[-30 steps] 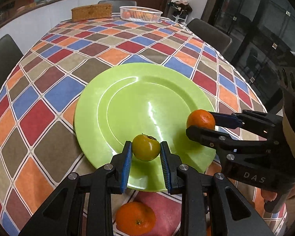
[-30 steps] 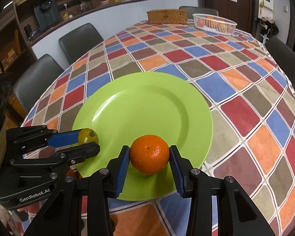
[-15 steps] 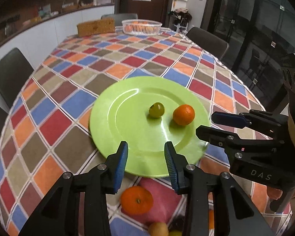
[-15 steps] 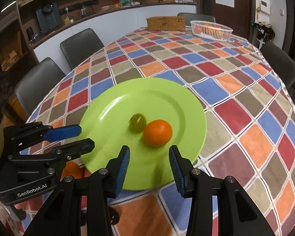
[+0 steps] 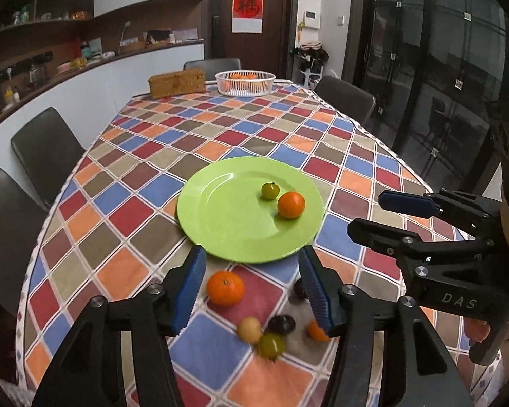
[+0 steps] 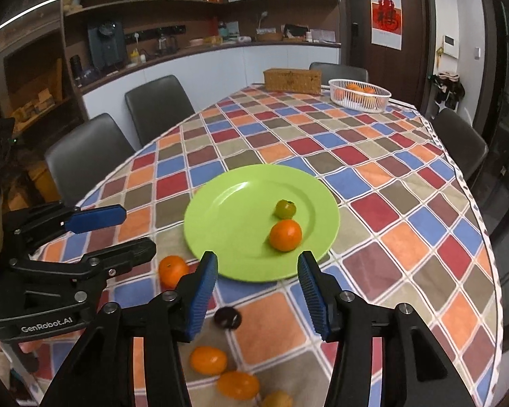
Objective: Organize fruits
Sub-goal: 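Withdraw both open tools from the plate back toward the remaining fruits, then grasp an olive-green tomato with the left tool while the right tool grasps a brown kiwi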
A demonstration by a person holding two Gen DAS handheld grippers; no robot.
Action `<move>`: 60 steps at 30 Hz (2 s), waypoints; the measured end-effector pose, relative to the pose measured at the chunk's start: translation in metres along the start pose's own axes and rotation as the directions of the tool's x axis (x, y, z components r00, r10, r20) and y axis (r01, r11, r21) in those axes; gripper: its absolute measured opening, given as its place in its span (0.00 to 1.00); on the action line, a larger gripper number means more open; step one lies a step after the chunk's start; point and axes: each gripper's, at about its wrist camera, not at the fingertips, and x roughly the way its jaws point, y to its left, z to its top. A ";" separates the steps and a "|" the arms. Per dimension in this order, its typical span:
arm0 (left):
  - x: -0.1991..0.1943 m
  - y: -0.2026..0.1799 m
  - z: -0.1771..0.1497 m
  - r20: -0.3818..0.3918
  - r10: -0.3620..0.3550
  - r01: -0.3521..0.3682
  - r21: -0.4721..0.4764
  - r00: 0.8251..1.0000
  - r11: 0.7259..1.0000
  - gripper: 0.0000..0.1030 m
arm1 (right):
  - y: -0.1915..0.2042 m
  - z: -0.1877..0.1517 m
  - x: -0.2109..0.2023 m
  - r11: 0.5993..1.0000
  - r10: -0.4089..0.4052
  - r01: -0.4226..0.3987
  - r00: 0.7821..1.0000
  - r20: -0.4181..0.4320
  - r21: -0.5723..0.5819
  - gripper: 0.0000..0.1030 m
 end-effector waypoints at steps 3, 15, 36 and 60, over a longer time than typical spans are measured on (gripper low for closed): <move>-0.015 -0.006 -0.007 0.015 0.010 -0.010 -0.003 1.000 1.000 0.57 | 0.004 -0.008 -0.014 1.000 -0.010 0.010 1.000 0.017 0.000 0.54; -0.055 -0.021 -0.037 0.073 0.049 -0.044 -0.059 0.996 0.997 0.64 | 0.005 -0.046 -0.060 0.997 -0.078 0.076 0.995 0.065 0.031 0.59; -0.024 -0.027 -0.094 0.034 0.052 -0.049 -0.081 0.998 0.996 0.63 | -0.008 -0.109 -0.051 0.987 -0.102 0.105 0.994 -0.031 0.123 0.59; 0.037 -0.025 -0.099 -0.088 0.034 -0.037 -0.034 0.996 0.999 0.35 | -0.015 -0.125 -0.010 0.990 -0.086 0.099 0.987 -0.133 0.096 0.45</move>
